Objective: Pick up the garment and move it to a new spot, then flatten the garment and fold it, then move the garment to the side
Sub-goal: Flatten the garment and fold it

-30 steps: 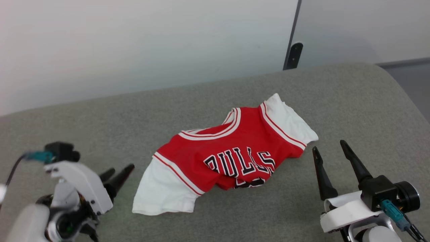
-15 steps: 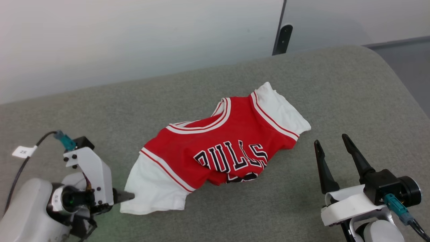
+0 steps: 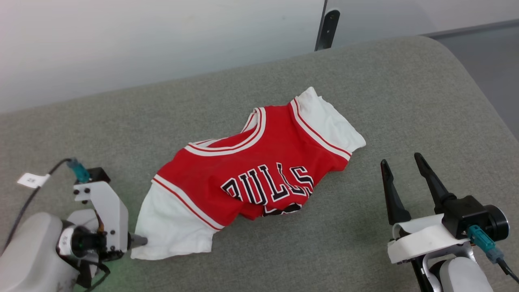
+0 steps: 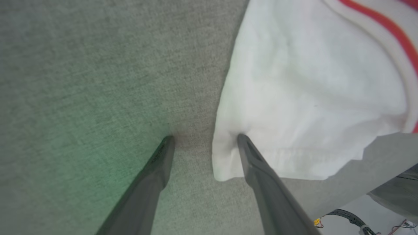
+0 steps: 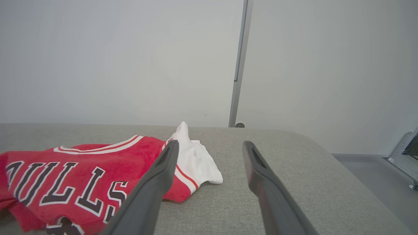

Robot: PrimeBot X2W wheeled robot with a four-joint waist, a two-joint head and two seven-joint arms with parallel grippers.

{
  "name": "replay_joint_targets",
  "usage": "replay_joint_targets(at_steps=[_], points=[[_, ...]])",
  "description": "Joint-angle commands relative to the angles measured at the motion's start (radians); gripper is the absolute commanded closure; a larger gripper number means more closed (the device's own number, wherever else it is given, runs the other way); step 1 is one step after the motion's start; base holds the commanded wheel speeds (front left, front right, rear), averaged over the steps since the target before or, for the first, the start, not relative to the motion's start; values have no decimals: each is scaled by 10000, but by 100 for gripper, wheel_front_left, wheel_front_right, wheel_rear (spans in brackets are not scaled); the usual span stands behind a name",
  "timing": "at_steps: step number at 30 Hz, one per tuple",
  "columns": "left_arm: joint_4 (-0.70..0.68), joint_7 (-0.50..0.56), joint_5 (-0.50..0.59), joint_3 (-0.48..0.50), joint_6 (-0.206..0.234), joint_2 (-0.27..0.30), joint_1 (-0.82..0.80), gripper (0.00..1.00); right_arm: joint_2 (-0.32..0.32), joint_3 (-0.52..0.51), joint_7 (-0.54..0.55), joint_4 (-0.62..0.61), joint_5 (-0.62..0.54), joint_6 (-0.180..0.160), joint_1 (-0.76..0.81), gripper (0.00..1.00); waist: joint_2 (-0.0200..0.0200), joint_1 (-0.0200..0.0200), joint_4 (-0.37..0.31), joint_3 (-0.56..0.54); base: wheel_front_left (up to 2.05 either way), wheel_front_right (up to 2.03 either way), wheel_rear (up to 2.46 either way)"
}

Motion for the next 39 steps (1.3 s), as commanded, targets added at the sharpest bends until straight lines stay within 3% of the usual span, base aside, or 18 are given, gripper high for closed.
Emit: replay_joint_targets(at_steps=[1,4,5,6,8,10,13,20,28,34,39], points=[[473,-114,-18,-40,121,-142,162,0,24,0,-7,15,67,-15,-124,0,-1,0,-83,109,0,0,0],[989,-4,-103,-140,267,-453,233,0,24,-93,-7,70,66,-15,-157,0,-1,0,-105,182,0,0,0],[1132,52,21,-274,315,-507,287,10,26,-102,-7,77,72,-15,-174,0,-1,0,-106,192,0,0,0],[1289,157,48,-354,450,-563,368,50,24,-114,-7,98,36,-15,-177,0,-1,0,-104,193,0,0,0],[1468,451,-44,-475,622,-808,511,100,26,-142,-7,144,38,-15,-186,0,-1,0,-97,185,0,0,0],[1514,791,-235,-504,854,-1133,644,100,26,-190,-7,206,23,-15,-225,0,-1,0,-69,154,0,0,0],[1286,1059,-285,-595,918,-1149,645,100,29,-146,-7,367,109,-15,-339,0,-1,0,14,124,0,0,0],[620,1147,-350,-468,472,-703,-115,100,-229,501,687,1268,686,-16,-1668,0,-1,0,354,107,0,0,0],[395,773,-359,-417,214,-1073,-1284,100,-1937,1781,3070,2914,2122,-18,-4450,0,-1,0,1239,416,0,0,0],[646,477,-249,-667,-313,-1606,-2250,100,-3186,3403,5034,4661,3633,-16,-6444,0,-1,0,2040,932,0,0,0],[1014,285,-179,-899,-684,-2076,-2910,100,-3845,4671,6392,5610,4916,-16,-7668,0,-1,0,2704,1404,0,0,0]])
